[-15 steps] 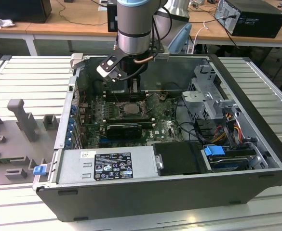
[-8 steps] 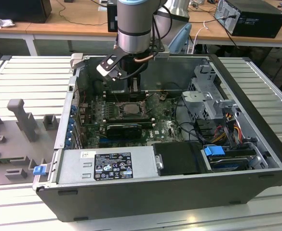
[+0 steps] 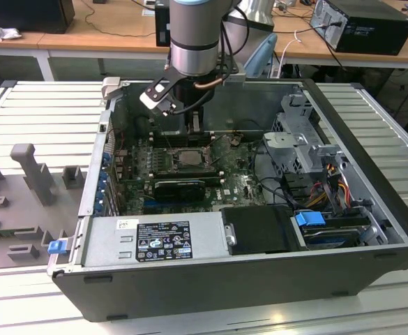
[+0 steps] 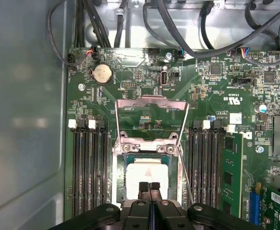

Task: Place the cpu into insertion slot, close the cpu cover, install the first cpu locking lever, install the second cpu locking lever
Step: 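Close the cpu cover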

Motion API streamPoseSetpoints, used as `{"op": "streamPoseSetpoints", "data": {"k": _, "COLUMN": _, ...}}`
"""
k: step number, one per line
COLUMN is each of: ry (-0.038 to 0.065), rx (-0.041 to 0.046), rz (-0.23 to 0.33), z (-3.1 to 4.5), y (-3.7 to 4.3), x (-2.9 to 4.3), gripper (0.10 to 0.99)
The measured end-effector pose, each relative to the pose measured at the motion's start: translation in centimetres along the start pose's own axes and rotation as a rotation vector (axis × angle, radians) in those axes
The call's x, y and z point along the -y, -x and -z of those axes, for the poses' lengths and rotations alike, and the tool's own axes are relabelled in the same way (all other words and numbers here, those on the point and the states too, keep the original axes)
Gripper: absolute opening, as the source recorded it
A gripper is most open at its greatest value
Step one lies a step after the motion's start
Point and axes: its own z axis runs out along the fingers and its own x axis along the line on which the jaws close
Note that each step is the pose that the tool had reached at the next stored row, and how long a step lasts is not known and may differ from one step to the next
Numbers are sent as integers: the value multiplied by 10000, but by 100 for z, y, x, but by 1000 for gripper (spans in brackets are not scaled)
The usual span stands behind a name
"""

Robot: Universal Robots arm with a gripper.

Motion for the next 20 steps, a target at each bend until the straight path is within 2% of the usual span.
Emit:
{"op": "streamPoseSetpoints", "data": {"k": 8, "ry": -2, "rx": 27, "rz": 0, "z": 5, "y": 0, "x": -51, "gripper": 106}}
{"op": "streamPoseSetpoints", "data": {"k": 11, "ry": -1, "rx": 24, "rz": 1, "z": 64, "y": -4, "x": -54, "gripper": 106}}
{"op": "streamPoseSetpoints", "data": {"k": 13, "ry": -1, "rx": 24, "rz": 0, "z": 78, "y": -4, "x": -56, "gripper": 106}}
{"op": "streamPoseSetpoints", "data": {"k": 20, "ry": -2, "rx": 26, "rz": 1, "z": 84, "y": -3, "x": -164, "gripper": 106}}
